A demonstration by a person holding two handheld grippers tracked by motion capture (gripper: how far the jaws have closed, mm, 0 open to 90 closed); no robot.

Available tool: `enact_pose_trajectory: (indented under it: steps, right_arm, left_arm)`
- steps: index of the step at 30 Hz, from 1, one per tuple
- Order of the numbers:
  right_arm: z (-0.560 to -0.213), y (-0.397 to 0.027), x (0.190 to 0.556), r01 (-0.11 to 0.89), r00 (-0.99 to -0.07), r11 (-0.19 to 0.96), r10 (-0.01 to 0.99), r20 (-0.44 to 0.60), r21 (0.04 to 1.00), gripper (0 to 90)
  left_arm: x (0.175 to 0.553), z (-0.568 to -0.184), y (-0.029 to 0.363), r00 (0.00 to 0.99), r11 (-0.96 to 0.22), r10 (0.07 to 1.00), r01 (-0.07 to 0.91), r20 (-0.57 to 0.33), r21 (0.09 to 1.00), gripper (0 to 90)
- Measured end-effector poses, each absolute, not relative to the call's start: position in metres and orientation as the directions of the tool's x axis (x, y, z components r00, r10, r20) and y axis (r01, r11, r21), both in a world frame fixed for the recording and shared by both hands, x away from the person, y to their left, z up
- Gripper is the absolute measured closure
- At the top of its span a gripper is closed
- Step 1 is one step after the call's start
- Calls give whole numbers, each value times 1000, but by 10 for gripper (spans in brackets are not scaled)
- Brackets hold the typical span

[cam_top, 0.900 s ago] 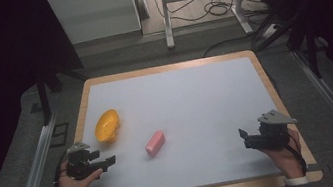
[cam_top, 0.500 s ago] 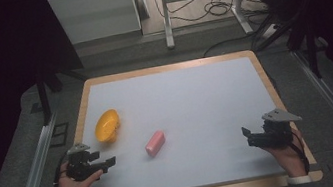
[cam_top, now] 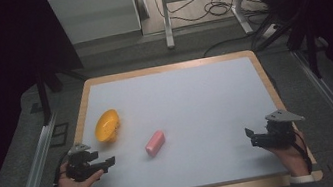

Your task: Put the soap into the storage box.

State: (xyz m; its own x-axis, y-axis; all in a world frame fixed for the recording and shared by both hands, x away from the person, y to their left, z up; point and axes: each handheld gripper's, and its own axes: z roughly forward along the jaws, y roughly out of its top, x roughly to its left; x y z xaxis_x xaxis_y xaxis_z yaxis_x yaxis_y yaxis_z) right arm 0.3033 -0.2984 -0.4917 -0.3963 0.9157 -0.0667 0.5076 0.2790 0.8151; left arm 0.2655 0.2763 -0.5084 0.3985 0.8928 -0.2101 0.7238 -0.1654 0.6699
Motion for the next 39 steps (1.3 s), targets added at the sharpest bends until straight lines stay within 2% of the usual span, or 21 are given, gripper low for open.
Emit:
enact_pose_trajectory:
  steps: [13, 39]
  right_arm:
    - [-486, -300, 296, 497, -396, 278, 915, -69, 822, 71]
    - [-489, -304, 295, 506, -384, 284, 920, -82, 815, 72]
  left_arm:
    - [261, -493, 263, 411, -178, 890, 710, -195, 682, 244]
    - [283, -457, 233, 485, -273, 863, 680, -138, 680, 220]
